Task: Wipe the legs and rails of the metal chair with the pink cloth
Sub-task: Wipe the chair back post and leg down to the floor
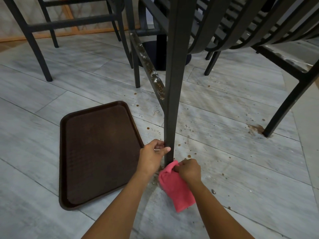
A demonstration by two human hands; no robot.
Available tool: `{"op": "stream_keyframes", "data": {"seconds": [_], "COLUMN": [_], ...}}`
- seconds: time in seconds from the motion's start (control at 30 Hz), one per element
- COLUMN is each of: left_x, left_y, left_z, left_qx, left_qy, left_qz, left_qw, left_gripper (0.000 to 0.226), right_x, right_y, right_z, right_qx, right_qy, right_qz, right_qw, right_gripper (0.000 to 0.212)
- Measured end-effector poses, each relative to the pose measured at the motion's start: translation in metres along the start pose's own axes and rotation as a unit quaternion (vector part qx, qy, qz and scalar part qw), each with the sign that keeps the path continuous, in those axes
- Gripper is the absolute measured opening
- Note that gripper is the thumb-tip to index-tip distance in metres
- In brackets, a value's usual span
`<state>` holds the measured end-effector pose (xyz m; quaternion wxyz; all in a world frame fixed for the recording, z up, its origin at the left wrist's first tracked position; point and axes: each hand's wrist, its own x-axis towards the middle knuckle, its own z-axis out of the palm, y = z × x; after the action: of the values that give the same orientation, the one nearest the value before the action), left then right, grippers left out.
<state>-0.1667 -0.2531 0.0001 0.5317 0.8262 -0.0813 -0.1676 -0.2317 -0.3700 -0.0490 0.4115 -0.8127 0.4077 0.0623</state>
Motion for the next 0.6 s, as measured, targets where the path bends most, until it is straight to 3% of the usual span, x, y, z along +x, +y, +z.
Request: {"op": "stream_keyframes", "data": {"seconds": [0.13,0.33,0.6], "left_x": [-0.003,-0.006,-0.008], "left_y": [-0.004,-0.012,-0.015], "left_z": [0.002,0.006,0.014], "left_qx": [-0.002,0.006,0.031], "left_qy": [-0.01,-0.023,-0.016], "left_qz": [-0.012,-0.042,-0.022], "left_qw": [1.0,0.999,0.999], "left_gripper": [0.043,0.05,0.031], "right_x": [-0.013,-0.018,-0.014], "right_y": [-0.001,-0.007,-0.02], "right_z": [-0.022,-0.038,-0.019], "right_qx": [0.065,0.092,0.08], "right_qy": [0.002,0.007,-0.009], "right_qz": [-0.032,-0.092,-0.132], "right_qw": [0.997,0.992,0.988], "right_gripper": [0.009,0.013,0.019]}}
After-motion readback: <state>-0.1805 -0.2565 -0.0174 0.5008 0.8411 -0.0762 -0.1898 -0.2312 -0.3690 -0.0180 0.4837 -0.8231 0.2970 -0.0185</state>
